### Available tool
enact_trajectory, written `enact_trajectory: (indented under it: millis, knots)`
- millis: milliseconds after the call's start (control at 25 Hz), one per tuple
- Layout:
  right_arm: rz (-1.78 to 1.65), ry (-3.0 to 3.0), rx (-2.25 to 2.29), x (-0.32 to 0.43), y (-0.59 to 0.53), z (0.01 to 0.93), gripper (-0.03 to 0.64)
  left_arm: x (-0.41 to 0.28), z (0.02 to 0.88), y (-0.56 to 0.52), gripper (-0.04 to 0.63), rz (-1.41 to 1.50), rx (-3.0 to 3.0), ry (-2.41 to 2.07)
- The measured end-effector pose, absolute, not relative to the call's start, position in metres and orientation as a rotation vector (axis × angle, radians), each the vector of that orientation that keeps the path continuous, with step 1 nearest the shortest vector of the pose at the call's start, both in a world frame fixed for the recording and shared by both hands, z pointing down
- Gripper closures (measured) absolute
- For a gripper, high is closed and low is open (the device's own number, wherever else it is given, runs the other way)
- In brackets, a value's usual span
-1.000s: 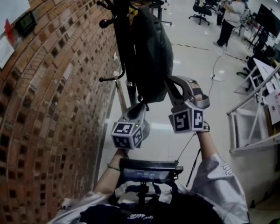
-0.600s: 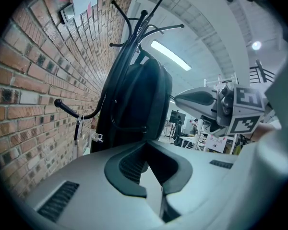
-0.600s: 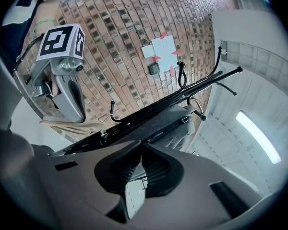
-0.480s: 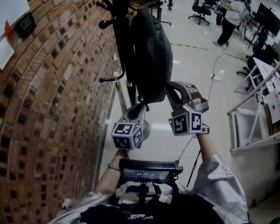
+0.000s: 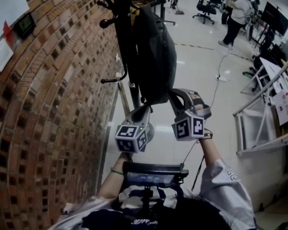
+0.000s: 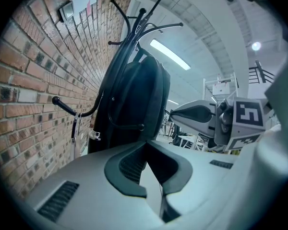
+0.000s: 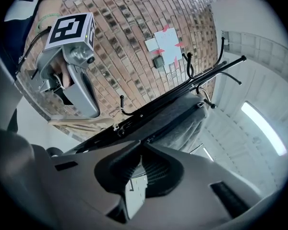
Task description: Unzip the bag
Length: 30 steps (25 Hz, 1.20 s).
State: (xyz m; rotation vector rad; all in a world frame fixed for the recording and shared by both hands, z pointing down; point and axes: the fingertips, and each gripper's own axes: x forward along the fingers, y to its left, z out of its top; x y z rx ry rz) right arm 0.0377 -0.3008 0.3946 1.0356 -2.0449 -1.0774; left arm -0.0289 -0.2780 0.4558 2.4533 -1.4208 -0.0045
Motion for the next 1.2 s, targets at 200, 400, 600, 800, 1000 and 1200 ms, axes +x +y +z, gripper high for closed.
enact_trajectory:
  millis: [200, 400, 600, 800, 1000, 1200]
  knots:
    - [-1.049, -2.043, 1.025, 0.038, -0.302, 0.406, 0.604, -0.029, 0.459, -0.28, 0.588, 0.001, 2.459, -1.416]
    - [-1.012, -2.038, 1.007, 0.04, -0.304, 0.423, 0.604, -0.028, 0.46, -0.281, 0.588, 0.004, 2.458, -1.415]
    - [-0.981, -2.031, 0.998, 0.043, -0.307, 0.441, 0.603, -0.029, 0.461, -0.28, 0.588, 0.007, 2.445, -1.419]
    - [-0.946, -2.039, 0.995, 0.043, -0.31, 0.451, 0.601, -0.032, 0.458, -0.279, 0.588, 0.029, 2.422, -1.431]
    - [-0.904, -2.047, 0.988, 0.045, -0.313, 0.467, 0.6, -0.03, 0.466, -0.282, 0.588, 0.014, 2.44, -1.424]
    - [-0.859, -2.055, 0.994, 0.045, -0.315, 0.475, 0.597, -0.031, 0.467, -0.282, 0.588, 0.019, 2.435, -1.425]
